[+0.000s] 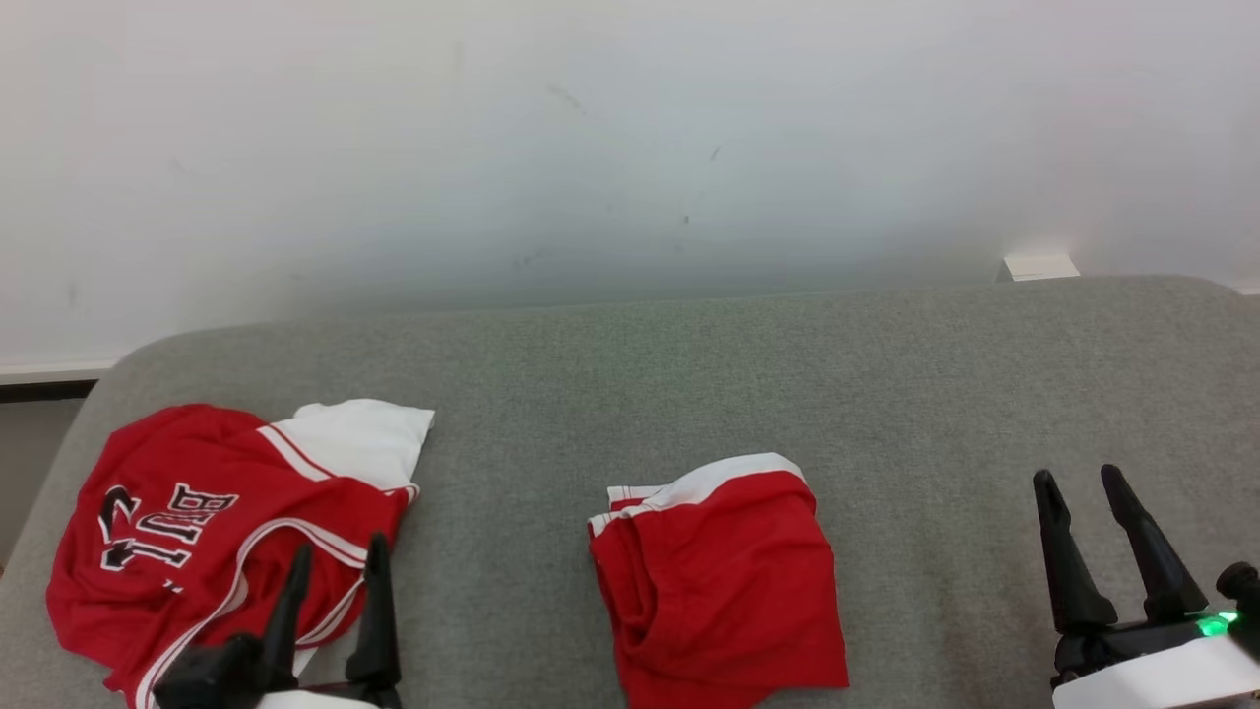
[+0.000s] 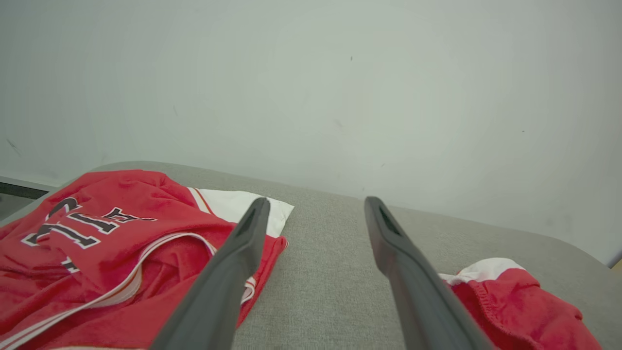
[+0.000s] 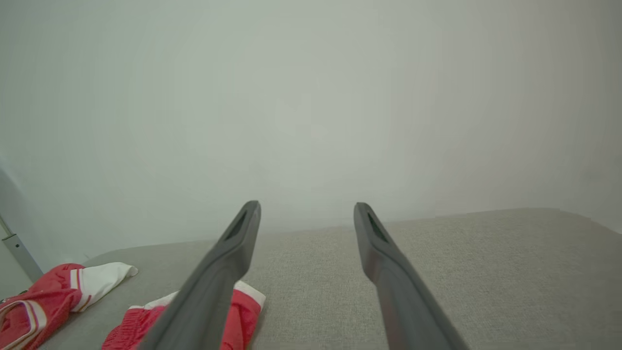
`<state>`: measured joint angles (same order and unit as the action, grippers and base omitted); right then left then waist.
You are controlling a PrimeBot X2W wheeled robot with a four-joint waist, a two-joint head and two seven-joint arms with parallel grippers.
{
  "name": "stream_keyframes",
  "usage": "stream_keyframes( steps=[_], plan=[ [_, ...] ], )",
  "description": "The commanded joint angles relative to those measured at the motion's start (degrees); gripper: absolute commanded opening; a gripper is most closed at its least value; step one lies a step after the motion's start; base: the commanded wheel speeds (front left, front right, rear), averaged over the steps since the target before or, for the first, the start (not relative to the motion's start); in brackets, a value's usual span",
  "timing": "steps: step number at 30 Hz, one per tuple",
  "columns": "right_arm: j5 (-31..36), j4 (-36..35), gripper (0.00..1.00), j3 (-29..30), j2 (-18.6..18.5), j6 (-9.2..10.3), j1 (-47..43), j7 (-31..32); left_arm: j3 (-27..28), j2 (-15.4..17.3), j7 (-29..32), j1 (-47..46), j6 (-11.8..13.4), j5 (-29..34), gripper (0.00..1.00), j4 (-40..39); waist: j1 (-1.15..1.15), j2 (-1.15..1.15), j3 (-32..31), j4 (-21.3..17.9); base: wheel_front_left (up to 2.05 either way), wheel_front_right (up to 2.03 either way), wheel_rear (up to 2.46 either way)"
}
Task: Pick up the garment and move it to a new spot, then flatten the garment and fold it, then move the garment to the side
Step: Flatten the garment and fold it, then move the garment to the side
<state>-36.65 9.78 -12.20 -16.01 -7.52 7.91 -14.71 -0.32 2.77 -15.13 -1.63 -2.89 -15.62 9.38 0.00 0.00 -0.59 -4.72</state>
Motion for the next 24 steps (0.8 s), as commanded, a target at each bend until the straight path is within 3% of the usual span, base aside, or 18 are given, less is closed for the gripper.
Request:
stream_keyframes(
  steps=[1,14,24],
  plan=[
    [1.9,1.0,1.0,0.4,0.8,0.07,-1.2,-0.4,0.2,0.2,0.0,1.0,0.1,0.5,1.0,0.3,0.0,0.0,-0.1,-0.2,0.0,0.0,0.0],
    [6.1,3.5,1.0,-0.1,3.7,0.07,-2.2,-0.5,-0.7,0.2,0.0,0.7,-0.5,1.0,1.0,1.0,0.0,0.0,-0.5,0.7,0.0,0.0,0.0],
    [3.8,8.6,1.0,-1.5,5.3,0.07,-0.2,0.5,-0.8,0.2,0.0,0.5,-0.8,0.7,1.0,1.1,0.0,0.0,-0.6,2.4,0.0,0.0,0.0]
  ],
)
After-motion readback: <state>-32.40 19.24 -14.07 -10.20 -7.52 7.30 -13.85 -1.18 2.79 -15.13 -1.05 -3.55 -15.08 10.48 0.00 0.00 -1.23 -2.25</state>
